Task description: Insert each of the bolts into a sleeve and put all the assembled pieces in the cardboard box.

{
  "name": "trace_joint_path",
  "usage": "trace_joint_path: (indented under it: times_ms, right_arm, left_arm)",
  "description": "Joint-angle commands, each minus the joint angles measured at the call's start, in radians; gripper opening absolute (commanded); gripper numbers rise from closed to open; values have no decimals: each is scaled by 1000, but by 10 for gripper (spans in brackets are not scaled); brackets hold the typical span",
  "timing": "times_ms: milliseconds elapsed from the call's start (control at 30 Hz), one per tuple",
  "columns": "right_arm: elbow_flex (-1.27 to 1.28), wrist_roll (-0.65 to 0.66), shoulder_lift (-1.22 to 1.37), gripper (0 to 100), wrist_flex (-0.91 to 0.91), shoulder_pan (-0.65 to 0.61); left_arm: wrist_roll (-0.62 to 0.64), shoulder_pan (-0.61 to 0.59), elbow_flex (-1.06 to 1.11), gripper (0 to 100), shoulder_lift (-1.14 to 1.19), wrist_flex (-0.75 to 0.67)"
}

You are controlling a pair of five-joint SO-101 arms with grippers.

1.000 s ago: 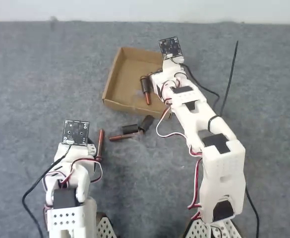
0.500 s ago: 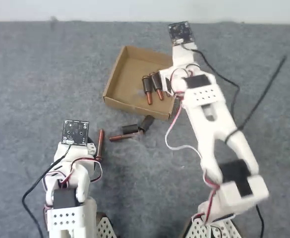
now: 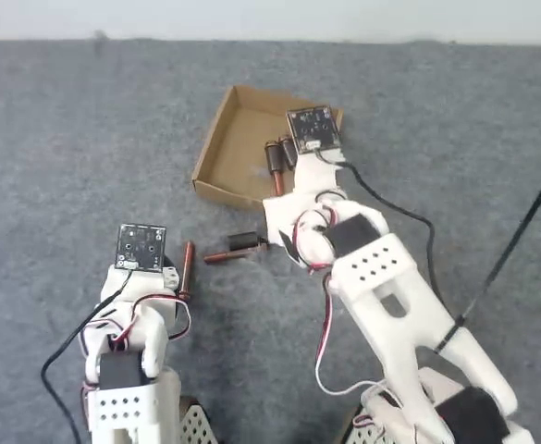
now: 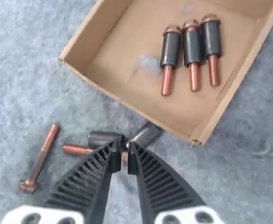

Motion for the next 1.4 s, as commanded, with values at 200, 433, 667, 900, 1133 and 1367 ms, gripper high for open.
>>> trace_joint_path:
  times_ms: [200, 433, 667, 900, 1133, 1367]
  right_arm:
    - [-37, -100, 200, 7, -36, -48]
    - [-127, -104, 360, 7, -50, -47]
    - [-190, -178, 426, 140, -42, -45]
    - [-201, -183, 458, 118, -93, -44]
    - [-203, -183, 518, 122, -171, -36]
    - [-270, -241, 605, 123, -160, -8]
  left_arm:
    - [-12, -9, -13, 12, 9, -18]
    - [-12, -9, -13, 12, 9, -18]
    - [-12, -9, -13, 12, 9, -18]
    - [-12, -9, -13, 12, 11, -18]
    - [-12, -9, -13, 12, 11, -18]
    - [-12, -9, -13, 12, 11, -17]
